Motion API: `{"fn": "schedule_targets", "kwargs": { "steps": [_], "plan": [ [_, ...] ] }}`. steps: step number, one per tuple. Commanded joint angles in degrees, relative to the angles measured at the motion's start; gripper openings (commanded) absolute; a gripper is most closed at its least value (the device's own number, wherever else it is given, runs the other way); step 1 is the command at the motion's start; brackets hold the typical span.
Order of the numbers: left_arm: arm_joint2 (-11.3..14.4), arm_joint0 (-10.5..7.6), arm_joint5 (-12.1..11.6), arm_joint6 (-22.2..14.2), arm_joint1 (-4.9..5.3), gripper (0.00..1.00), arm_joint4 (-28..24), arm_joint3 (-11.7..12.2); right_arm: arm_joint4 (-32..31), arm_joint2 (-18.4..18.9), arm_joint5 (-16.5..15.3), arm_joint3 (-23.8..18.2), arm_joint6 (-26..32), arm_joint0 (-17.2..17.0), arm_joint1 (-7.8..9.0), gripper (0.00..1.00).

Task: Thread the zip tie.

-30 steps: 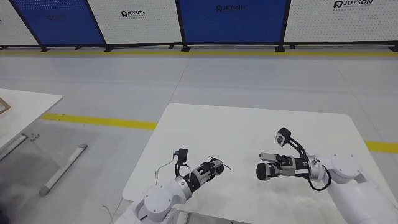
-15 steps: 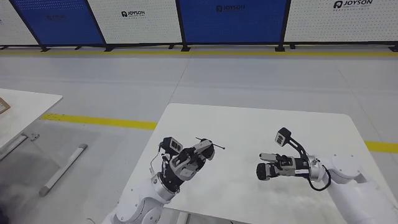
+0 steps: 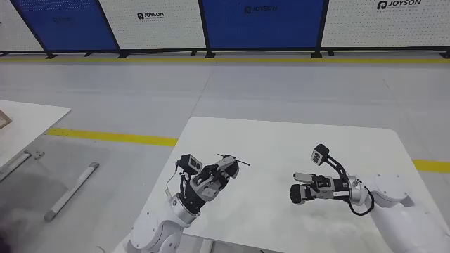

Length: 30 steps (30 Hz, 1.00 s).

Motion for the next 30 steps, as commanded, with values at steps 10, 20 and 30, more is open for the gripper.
{"fn": "schedule_targets", "kwargs": {
  "steps": [10, 20, 30],
  "plan": [
    [6.9, -3.52, 7.0, 1.4, -0.31, 0.00, 10.0, 9.9, 0.0, 0.0, 0.0, 0.0, 0.0, 0.0, 0.00, 1.00],
    [7.1, -3.71, 7.0, 1.7, -0.32, 0.00, 10.8, 10.2, 0.0, 0.0, 0.0, 0.0, 0.0, 0.0, 0.00, 1.00],
    [8.2, -5.07, 5.6, -0.2, -0.49, 0.00, 9.2, 10.0, 0.0, 0.0, 0.0, 0.0, 0.0, 0.0, 0.00, 1.00]
  ]
}}
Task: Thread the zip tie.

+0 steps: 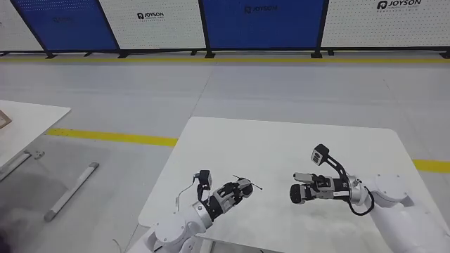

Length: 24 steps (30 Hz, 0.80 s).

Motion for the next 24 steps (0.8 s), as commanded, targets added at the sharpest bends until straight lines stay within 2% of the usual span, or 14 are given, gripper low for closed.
{"fn": "schedule_targets", "kwargs": {
  "steps": [1, 4, 7, 9, 12, 15, 17, 19, 21, 24],
  "plan": [
    [-0.8, 1.03, -4.3, -3.3, 0.11, 0.00, -2.5, -1.5, 0.0, 0.0, 0.0, 0.0, 0.0, 0.0, 0.00, 1.00],
    [-3.1, 3.71, -11.6, -7.0, 0.36, 0.00, -5.2, -4.3, 0.0, 0.0, 0.0, 0.0, 0.0, 0.0, 0.00, 1.00],
    [-4.4, 6.33, -15.9, -9.1, 0.53, 0.00, -6.9, -7.0, 0.0, 0.0, 0.0, 0.0, 0.0, 0.0, 0.00, 1.00],
    [-5.3, 8.06, -17.1, -10.2, 0.69, 0.00, -7.5, -8.3, 0.0, 0.0, 0.0, 0.0, 0.0, 0.0, 0.00, 1.00],
    [-6.2, 9.59, -16.3, -10.6, 0.92, 0.00, -6.5, -9.0, 0.0, 0.0, 0.0, 0.0, 0.0, 0.0, 0.00, 1.00],
    [-6.1, 9.50, -12.7, -7.6, 0.98, 0.00, -3.3, -8.5, 0.0, 0.0, 0.0, 0.0, 0.0, 0.0, 0.00, 1.00],
    [-5.2, 8.45, -11.1, -4.9, 0.86, 0.00, -0.6, -7.7, 0.0, 0.0, 0.0, 0.0, 0.0, 0.0, 0.00, 1.00],
    [-3.4, 6.68, -9.6, -1.9, 0.62, 0.00, 2.8, -6.0, 0.0, 0.0, 0.0, 0.0, 0.0, 0.0, 0.00, 1.00],
    [-0.9, 4.69, -8.2, 0.5, 0.27, 0.00, 5.5, -4.0, 0.0, 0.0, 0.0, 0.0, 0.0, 0.0, 0.00, 1.00],
    [1.7, 2.16, -6.0, 2.0, -0.12, 0.00, 6.8, -1.1, 0.0, 0.0, 0.0, 0.0, 0.0, 0.0, 0.00, 1.00]
  ]
}}
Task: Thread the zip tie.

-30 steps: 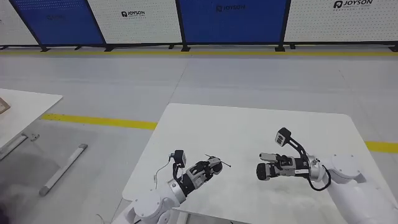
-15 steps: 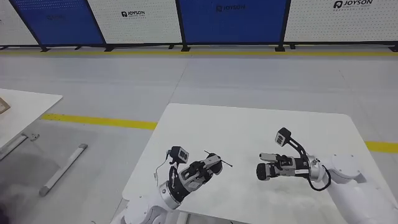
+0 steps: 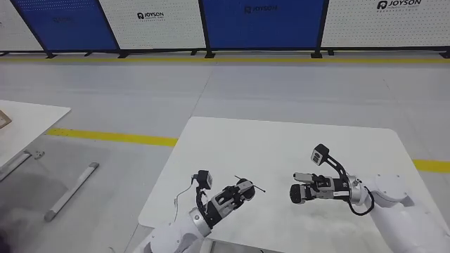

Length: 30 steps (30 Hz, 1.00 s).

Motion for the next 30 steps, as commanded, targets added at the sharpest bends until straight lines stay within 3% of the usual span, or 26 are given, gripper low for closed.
{"fn": "schedule_targets", "kwargs": {
  "steps": [1, 5, 17, 20, 23, 30],
  "plan": [
    [1.5, -1.67, 1.0, 1.0, -0.24, 0.00, 0.8, 2.1, 0.0, 0.0, 0.0, 0.0, 0.0, 0.0, 0.00, 1.00],
    [3.6, -3.75, 0.9, 3.9, -0.67, 0.00, 3.6, 5.1, 0.0, 0.0, 0.0, 0.0, 0.0, 0.0, 0.00, 1.00],
    [4.2, -4.51, 1.1, 3.9, -0.91, 0.00, 0.8, 5.9, 0.0, 0.0, 0.0, 0.0, 0.0, 0.0, 0.00, 1.00],
    [4.0, -4.94, -0.8, 7.5, -1.13, 0.00, 1.7, 6.8, 0.0, 0.0, 0.0, 0.0, 0.0, 0.0, 0.00, 1.00],
    [4.2, -4.73, -4.3, 12.4, -1.38, 0.00, 5.4, 7.2, 0.0, 0.0, 0.0, 0.0, 0.0, 0.0, 0.00, 1.00],
    [4.9, -4.66, -3.9, 11.9, -1.45, 0.00, 5.4, 7.4, 0.0, 0.0, 0.0, 0.0, 0.0, 0.0, 0.00, 1.00]
  ]
}}
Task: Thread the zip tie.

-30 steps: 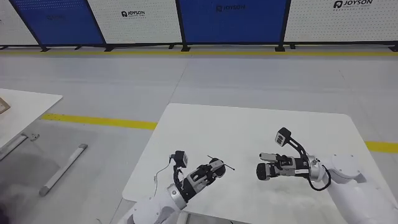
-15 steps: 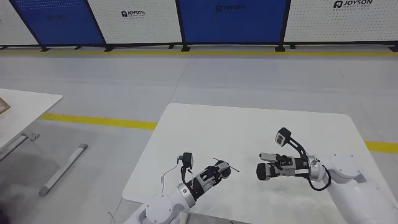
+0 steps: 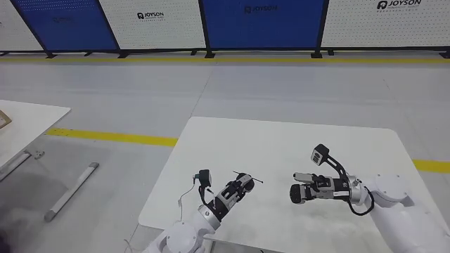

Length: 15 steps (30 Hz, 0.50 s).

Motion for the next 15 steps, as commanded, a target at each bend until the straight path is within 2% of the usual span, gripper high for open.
{"fn": "schedule_targets", "kwargs": {
  "steps": [1, 6, 9, 11, 13, 15],
  "plan": [
    [0.0, 0.00, 0.0, 0.0, 0.00, 0.00, 0.0, 0.0, 0.0, 0.0, 0.0, 0.0, 0.0, 0.0, 0.00, 1.00],
    [0.0, 0.00, 0.0, 0.0, 0.00, 0.00, 0.0, 0.0, 0.0, 0.0, 0.0, 0.0, 0.0, 0.0, 0.00, 1.00],
    [0.0, 0.00, 0.0, 0.0, 0.00, 0.00, 0.0, 0.0, -7.8, -0.5, -0.4, -4.9, -3.1, -0.2, 0.45, 1.00],
    [0.0, 0.00, 0.0, 0.0, 0.00, 0.00, 0.0, 0.0, -13.7, 0.4, 1.2, -7.6, -4.2, 0.3, 1.18, 1.00],
    [0.0, 0.00, 0.0, 0.0, 0.00, 0.00, 0.0, 0.0, -19.4, 1.9, 4.2, -11.1, -4.5, 0.6, 2.15, 1.00],
    [0.0, 0.00, 0.0, 0.0, 0.00, 0.00, 0.0, 0.0, -24.1, 3.4, 7.0, -14.6, -2.5, 0.4, 3.17, 1.00]
  ]
}}
